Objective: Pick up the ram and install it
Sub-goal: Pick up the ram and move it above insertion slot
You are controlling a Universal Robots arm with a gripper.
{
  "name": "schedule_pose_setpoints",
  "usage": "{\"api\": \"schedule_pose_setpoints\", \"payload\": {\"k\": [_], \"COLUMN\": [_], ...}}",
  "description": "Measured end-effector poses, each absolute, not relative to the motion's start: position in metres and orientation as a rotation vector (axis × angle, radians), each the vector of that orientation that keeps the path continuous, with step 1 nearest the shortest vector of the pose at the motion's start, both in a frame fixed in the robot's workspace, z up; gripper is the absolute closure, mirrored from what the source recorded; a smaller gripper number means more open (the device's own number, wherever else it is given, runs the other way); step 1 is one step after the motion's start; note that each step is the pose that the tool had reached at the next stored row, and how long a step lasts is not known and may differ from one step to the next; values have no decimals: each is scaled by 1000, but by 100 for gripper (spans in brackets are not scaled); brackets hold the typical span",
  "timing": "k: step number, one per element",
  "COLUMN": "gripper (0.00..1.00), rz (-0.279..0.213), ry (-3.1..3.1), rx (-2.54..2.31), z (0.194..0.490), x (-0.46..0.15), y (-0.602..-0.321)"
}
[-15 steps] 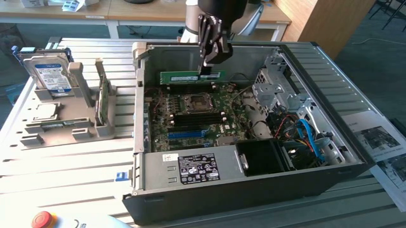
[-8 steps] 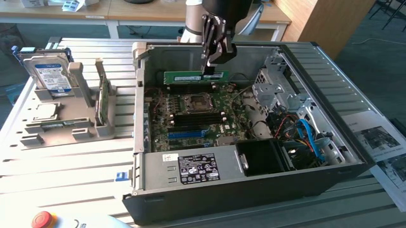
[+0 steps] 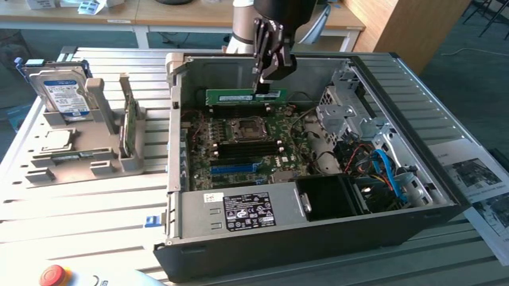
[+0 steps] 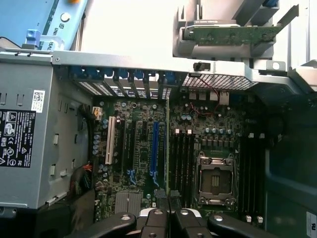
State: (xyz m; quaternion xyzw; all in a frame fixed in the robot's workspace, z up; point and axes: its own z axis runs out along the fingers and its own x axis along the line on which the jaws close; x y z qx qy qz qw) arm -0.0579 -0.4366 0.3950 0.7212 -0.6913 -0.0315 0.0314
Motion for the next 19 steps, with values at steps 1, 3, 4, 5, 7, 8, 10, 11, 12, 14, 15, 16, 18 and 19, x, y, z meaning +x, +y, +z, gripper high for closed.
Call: {"api": "schedule_pose_setpoints", "payload": {"k": [1, 3, 4, 5, 7, 8, 10, 11, 12, 14, 15, 16, 18, 19], "gripper": [89, 89, 89, 89, 89, 89, 89, 89, 89, 89, 89, 89, 89, 89], "rz": [-94, -93, -93, -93, -93, -93, -93, -93, -93, -93, -93, -93, -93, -93], "ry": [-2131, -2131, -2132, -2132, -2132, -2132, -2132, -2132, -2132, -2132, -2132, -2132, -2132, -2133], "rx": [2223, 2223, 2223, 2223, 2223, 2223, 2223, 2223, 2223, 2223, 2223, 2223, 2223, 2222], "z": [395, 395, 395, 395, 395, 395, 395, 395, 395, 394, 394, 394, 394, 394], "x": [-58, -58, -58, -58, -58, -58, -58, -58, -58, -58, -57, -57, -57, -57], "y": [-437, -437, -437, -437, -437, -436, -435, -434, -434, -432, -431, -431, -429, -428]}}
